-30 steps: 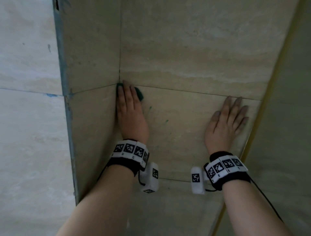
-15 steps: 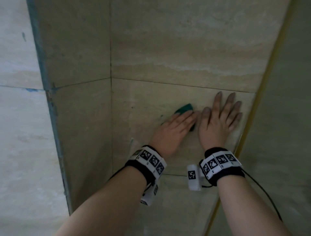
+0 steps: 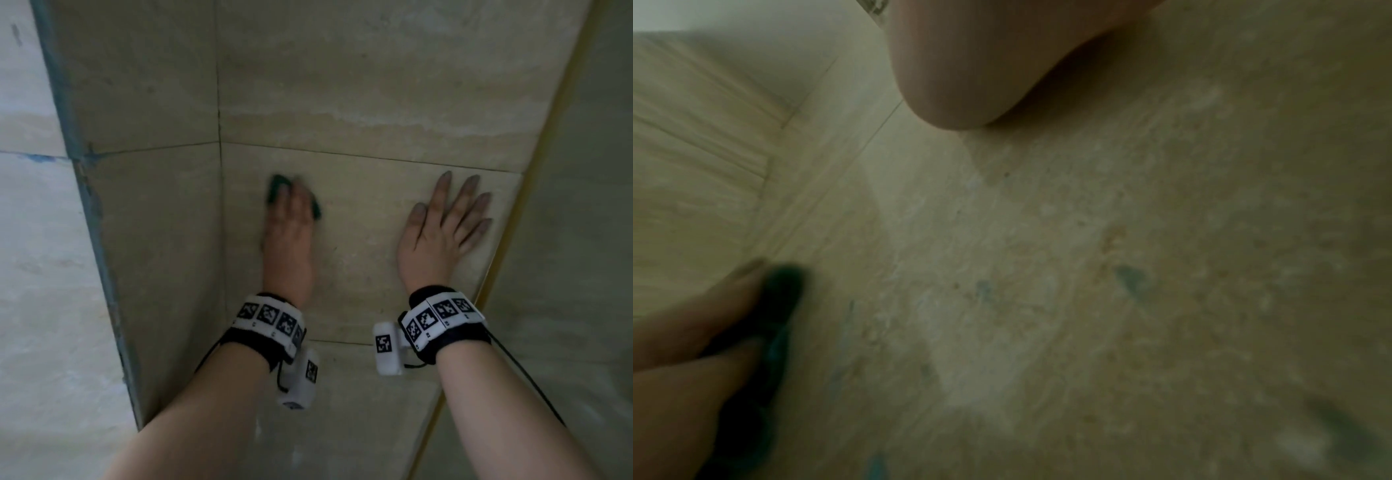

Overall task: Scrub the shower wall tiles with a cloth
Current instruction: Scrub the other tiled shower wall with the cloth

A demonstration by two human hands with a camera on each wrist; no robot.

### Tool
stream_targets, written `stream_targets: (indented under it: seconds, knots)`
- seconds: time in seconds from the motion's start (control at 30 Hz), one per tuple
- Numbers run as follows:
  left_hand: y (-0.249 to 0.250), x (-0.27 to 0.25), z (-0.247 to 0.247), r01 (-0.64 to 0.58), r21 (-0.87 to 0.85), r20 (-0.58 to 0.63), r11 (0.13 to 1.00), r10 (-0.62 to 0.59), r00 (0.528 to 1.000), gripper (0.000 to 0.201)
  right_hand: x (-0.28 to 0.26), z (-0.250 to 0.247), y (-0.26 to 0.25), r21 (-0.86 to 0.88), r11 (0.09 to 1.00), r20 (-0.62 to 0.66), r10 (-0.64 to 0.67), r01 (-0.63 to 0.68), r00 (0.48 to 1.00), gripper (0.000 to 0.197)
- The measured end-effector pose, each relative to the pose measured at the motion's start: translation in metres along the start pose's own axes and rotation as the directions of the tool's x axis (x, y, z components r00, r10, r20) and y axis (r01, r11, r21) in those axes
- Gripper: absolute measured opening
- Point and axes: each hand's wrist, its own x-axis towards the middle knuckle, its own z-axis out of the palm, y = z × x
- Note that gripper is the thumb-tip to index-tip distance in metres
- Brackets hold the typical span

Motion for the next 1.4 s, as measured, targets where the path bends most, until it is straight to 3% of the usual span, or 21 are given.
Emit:
stream_targets:
  seconds: [0.03, 0.1, 0.17, 0.23, 0.27, 0.33, 0.4, 0.5, 0.57, 0.63, 0.87, 0.93, 1.03, 1.1, 1.17, 1.33, 1.4]
  knots:
    - [0.007, -0.005, 0.006, -0.147, -0.020, 0.052, 0.989, 0.148, 0.988, 0.076, 0.001, 0.000, 0.000, -0.003, 1.000, -0.009, -0.002, 0.002, 1.000, 0.056]
    - [0.015, -0.022, 0.018, -0.429, -0.073, 0.151, 0.901, 0.435, 0.888, 0.061, 0.001, 0.000, 0.000, -0.007, 1.000, -0.025, -0.012, 0.012, 1.000, 0.055]
    - [0.012, -0.037, 0.025, -0.574, -0.135, 0.225, 0.808, 0.589, 0.776, 0.048, 0.000, 0.000, 0.002, -0.012, 1.000, -0.026, -0.026, 0.026, 0.999, 0.055]
    - [0.005, -0.042, 0.023, -0.647, -0.115, 0.283, 0.754, 0.649, 0.706, 0.046, -0.002, 0.000, 0.004, -0.023, 0.999, -0.022, -0.037, 0.037, 0.999, 0.055]
    - [0.004, -0.040, 0.020, -0.651, -0.093, 0.288, 0.753, 0.646, 0.707, 0.048, -0.002, 0.000, 0.005, -0.027, 0.999, -0.021, -0.041, 0.040, 0.999, 0.055]
    - [0.002, -0.029, 0.012, -0.582, -0.025, 0.253, 0.813, 0.568, 0.783, 0.054, -0.002, 0.000, 0.004, -0.023, 0.999, -0.019, -0.037, 0.037, 0.999, 0.055]
    - [0.003, -0.014, -0.002, -0.442, 0.067, 0.171, 0.894, 0.427, 0.888, 0.065, -0.003, 0.000, 0.004, -0.024, 0.999, -0.024, -0.037, 0.037, 0.999, 0.055]
    - [-0.007, 0.006, -0.014, -0.139, 0.094, 0.093, 0.986, 0.131, 0.987, 0.086, -0.004, 0.001, 0.004, -0.027, 0.999, -0.031, -0.041, 0.040, 0.999, 0.055]
    - [-0.020, 0.011, -0.019, 0.079, 0.118, -0.003, 0.990, -0.079, 0.997, 0.085, -0.004, 0.002, 0.005, -0.035, 0.999, -0.032, -0.041, 0.040, 0.999, 0.055]
    - [-0.029, 0.005, -0.019, 0.202, 0.114, -0.077, 0.973, -0.194, 0.978, 0.083, -0.004, 0.002, 0.005, -0.038, 0.998, -0.034, -0.041, 0.040, 0.999, 0.055]
    - [-0.027, -0.033, -0.005, 0.251, 0.003, -0.099, 0.968, -0.249, 0.963, 0.071, -0.006, 0.002, 0.004, -0.044, 0.999, -0.035, -0.033, 0.031, 0.999, 0.055]
    - [-0.020, -0.034, 0.001, 0.227, -0.049, -0.074, 0.973, -0.230, 0.970, 0.071, -0.006, 0.003, 0.003, -0.056, 0.998, -0.049, -0.033, 0.031, 0.998, 0.055]
    - [0.000, -0.031, 0.012, -0.011, -0.074, -0.016, 0.997, 0.010, 1.000, 0.072, -0.007, 0.003, 0.003, -0.064, 0.998, -0.049, -0.026, 0.023, 0.998, 0.055]
    - [0.020, -0.030, 0.027, -0.284, -0.083, 0.010, 0.955, 0.286, 0.958, 0.064, -0.007, 0.003, 0.002, -0.062, 0.998, -0.045, -0.031, 0.028, 0.999, 0.055]
    - [0.035, -0.032, 0.035, -0.478, -0.144, 0.031, 0.866, 0.487, 0.873, 0.052, -0.008, 0.003, 0.004, -0.057, 0.997, -0.043, -0.047, 0.044, 0.998, 0.054]
    - [0.014, -0.055, 0.036, -0.584, -0.115, 0.201, 0.803, 0.595, 0.778, 0.052, -0.013, 0.002, 0.009, -0.064, 0.995, -0.021, -0.079, 0.077, 0.997, 0.054]
    - [-0.004, -0.066, 0.030, -0.553, -0.055, 0.212, 0.832, 0.551, 0.807, 0.057, -0.019, 0.003, 0.007, -0.056, 0.996, -0.008, -0.066, 0.065, 0.998, 0.054]
